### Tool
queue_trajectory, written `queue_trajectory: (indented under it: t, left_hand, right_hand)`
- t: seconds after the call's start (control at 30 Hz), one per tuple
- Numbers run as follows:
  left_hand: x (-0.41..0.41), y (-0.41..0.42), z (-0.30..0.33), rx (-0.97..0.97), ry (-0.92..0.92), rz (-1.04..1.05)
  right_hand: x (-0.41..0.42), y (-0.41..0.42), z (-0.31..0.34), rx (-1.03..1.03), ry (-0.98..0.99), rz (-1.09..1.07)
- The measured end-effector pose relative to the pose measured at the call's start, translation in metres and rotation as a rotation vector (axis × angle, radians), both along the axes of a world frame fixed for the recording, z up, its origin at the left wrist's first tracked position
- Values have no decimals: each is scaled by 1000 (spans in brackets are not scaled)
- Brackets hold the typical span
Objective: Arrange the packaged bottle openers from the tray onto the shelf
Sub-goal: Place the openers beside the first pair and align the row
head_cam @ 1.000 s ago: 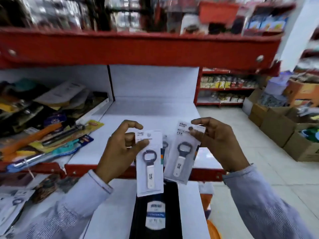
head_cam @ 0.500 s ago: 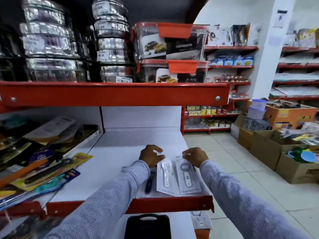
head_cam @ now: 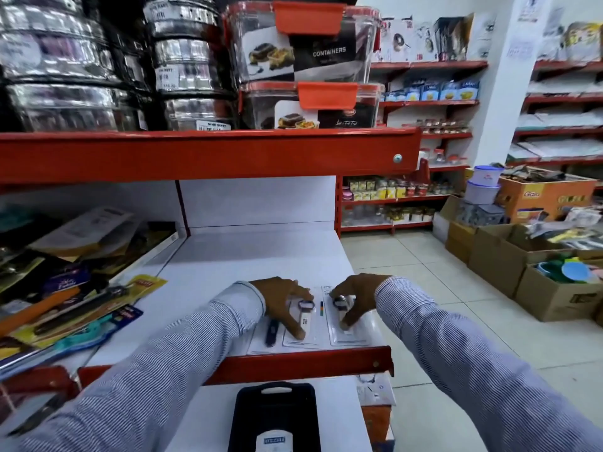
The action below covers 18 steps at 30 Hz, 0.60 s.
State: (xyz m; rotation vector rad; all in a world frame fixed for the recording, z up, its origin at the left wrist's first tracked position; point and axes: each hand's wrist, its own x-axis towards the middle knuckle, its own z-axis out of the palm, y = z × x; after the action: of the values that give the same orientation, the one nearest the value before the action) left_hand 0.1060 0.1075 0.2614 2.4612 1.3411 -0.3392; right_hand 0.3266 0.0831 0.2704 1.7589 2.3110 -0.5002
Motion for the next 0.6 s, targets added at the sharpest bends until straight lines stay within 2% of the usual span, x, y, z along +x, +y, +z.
queue_trajectory:
  t: [0.33, 0.6]
  left_hand:
    - [-8, -16, -14, 30, -163, 28]
    - [-5, -23, -15, 30, -188, 16]
  right_hand:
    - [2, -12, -6, -3, 31, 8]
    - [-1, -16, -5, 13, 27, 23]
